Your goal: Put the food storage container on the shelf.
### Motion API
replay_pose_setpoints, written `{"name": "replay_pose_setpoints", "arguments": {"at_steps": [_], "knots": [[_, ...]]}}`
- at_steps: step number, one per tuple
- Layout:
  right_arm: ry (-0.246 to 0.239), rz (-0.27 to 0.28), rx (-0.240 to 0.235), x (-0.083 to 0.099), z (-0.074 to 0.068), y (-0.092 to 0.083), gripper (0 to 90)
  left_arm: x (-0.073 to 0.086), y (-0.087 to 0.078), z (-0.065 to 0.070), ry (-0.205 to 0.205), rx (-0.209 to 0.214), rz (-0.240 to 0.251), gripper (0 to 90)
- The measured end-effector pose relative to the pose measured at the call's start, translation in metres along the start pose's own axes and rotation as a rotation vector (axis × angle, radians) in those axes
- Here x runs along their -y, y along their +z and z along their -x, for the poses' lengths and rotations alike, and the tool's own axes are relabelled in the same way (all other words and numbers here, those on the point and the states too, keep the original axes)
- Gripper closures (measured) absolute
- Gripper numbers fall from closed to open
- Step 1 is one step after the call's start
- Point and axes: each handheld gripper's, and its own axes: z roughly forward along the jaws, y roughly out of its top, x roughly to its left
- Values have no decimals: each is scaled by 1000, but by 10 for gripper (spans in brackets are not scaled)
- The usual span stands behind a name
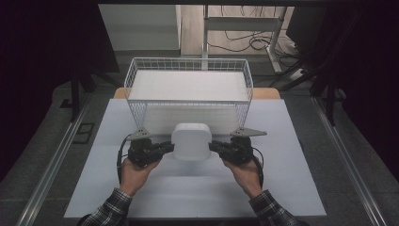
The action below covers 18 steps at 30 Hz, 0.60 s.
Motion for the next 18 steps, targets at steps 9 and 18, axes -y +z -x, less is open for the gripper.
{"name": "replay_pose_setpoints", "arguments": {"at_steps": [9,18], "knots": [[0,2,11,-16,17,16,782,-18,13,-16,-10,-32,6,793],[10,-40,43,-18,37,36,778,-15,37,-32,-60,-41,-18,791]]}}
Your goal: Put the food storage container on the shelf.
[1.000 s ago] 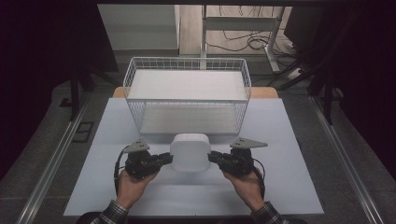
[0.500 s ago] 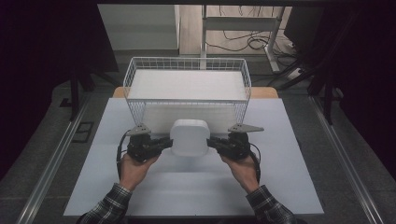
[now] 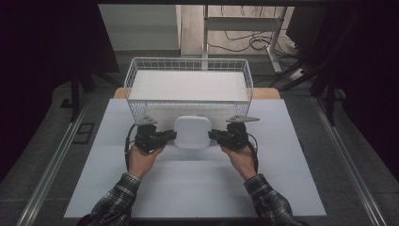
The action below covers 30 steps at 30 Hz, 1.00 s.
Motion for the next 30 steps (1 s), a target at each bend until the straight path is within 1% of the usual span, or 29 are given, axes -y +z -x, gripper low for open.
{"name": "replay_pose_setpoints", "arguments": {"at_steps": [1,3,5,6,7,9,14,16,18,20,21,22,23,24,25,26,28,30], "knots": [[2,-5,2,0,2,2,777,1,3,-2,-10,-3,-5,791],[4,-15,7,1,6,7,776,2,6,-5,-12,-2,-9,791],[11,-19,10,1,8,11,775,3,10,-7,-28,-8,-10,791],[11,-21,13,1,10,13,774,3,12,-8,-29,-12,-12,790],[14,-24,16,1,11,15,773,4,14,-9,-41,-10,-14,790],[16,-26,21,1,14,19,771,3,17,-12,-33,-18,-21,789],[38,-38,32,0,22,27,765,3,26,-16,-52,-26,-25,786],[57,-33,14,0,24,27,766,2,28,-19,-61,-20,-22,784],[56,-30,9,0,25,28,763,2,29,-21,-62,-17,-19,780],[56,-31,13,-2,25,28,755,1,29,-21,-56,-15,-14,772],[56,-32,13,-3,26,29,748,0,30,-22,-43,-25,-10,763],[55,-31,20,-4,26,29,728,-1,31,-22,-39,-36,-10,754],[53,-33,34,-4,26,31,716,-3,32,-22,-30,-39,-11,750],[47,-33,48,-5,26,32,721,-4,32,-23,-19,-46,-3,759],[45,-23,52,-5,26,33,727,-7,32,-23,-8,-55,-3,761],[43,-14,61,-6,26,34,725,-9,34,-22,-5,-67,4,757],[26,-4,82,-9,26,36,712,-14,35,-23,3,-88,0,733],[19,0,104,-12,26,38,706,-16,36,-25,12,-102,4,710]]}}
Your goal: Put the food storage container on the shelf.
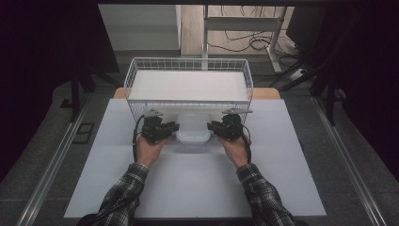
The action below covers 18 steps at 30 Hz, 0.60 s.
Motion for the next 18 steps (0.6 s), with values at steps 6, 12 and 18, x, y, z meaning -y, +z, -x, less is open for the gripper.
{"name": "replay_pose_setpoints", "arguments": {"at_steps": [6,12,18], "knots": [[-1,19,44,-8,3,8,710,-6,8,-3,11,-52,34,641],[-39,27,35,-12,0,7,805,-7,7,-2,30,-45,37,573],[-57,48,14,-9,-3,-7,865,4,-8,6,54,-12,65,456]]}}
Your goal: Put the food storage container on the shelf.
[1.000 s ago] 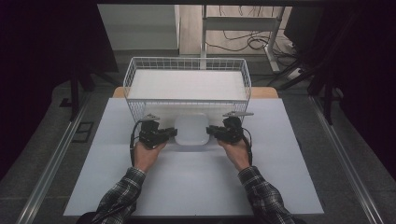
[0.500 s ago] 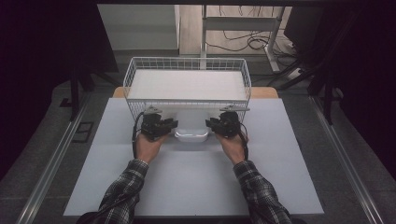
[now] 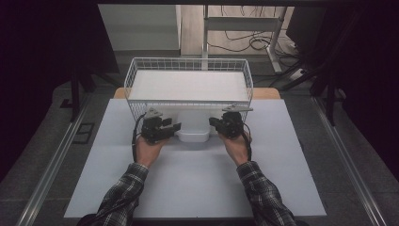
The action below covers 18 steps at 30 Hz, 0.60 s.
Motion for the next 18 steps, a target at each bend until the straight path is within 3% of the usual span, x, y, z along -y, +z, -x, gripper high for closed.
{"name": "replay_pose_setpoints", "arguments": {"at_steps": [6,12,18], "knots": [[-9,18,-31,9,-5,-15,875,11,-19,8,47,30,47,321],[-33,32,-53,15,-12,-29,847,24,-39,12,32,82,86,227],[-87,16,-62,20,-23,-38,829,34,-52,22,46,89,88,165]]}}
